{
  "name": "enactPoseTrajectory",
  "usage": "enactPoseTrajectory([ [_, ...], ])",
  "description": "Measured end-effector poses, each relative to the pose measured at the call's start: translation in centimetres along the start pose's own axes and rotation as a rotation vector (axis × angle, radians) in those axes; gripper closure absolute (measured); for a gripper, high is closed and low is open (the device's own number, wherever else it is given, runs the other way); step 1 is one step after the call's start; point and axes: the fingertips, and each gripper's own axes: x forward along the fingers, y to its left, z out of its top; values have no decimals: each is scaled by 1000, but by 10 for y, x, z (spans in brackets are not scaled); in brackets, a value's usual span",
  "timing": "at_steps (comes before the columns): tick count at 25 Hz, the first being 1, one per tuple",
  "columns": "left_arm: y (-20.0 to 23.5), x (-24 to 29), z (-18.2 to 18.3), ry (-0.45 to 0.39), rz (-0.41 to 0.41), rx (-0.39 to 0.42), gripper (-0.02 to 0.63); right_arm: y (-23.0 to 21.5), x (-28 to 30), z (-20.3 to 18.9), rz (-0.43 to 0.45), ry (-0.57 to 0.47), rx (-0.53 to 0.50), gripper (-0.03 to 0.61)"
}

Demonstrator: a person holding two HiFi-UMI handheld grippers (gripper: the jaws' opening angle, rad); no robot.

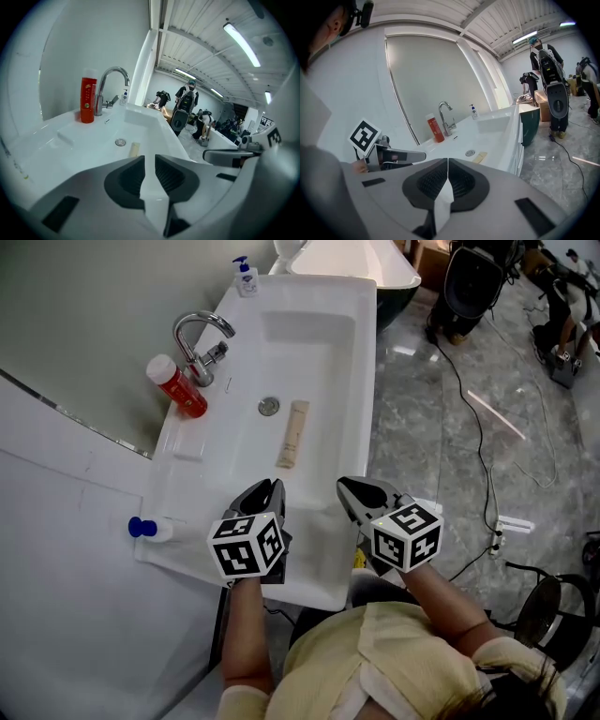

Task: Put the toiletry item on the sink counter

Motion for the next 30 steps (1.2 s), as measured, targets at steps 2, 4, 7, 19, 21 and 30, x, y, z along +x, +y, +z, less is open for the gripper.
enactPoseTrajectory([
  [2, 1, -10, 1, -37, 5, -38, 535, 4, -3, -1, -4, -5, -3, 551],
  [4, 2, -19, 1, -61, 8, -57, 540, 8, -6, -1, -7, -10, -6, 551],
  [7, 2, -33, 2, -93, 20, -50, 546, 15, -9, -2, -11, -17, -12, 551],
  [19, -3, -78, -10, -170, -5, -87, 564, 35, -26, -11, -30, -27, -32, 551],
  [21, -2, -82, -15, -171, -2, -104, 567, 36, -29, -12, -34, -28, -32, 551],
  [30, 3, -98, -27, -178, 43, -106, 569, 43, -40, -19, -47, -35, -39, 551],
])
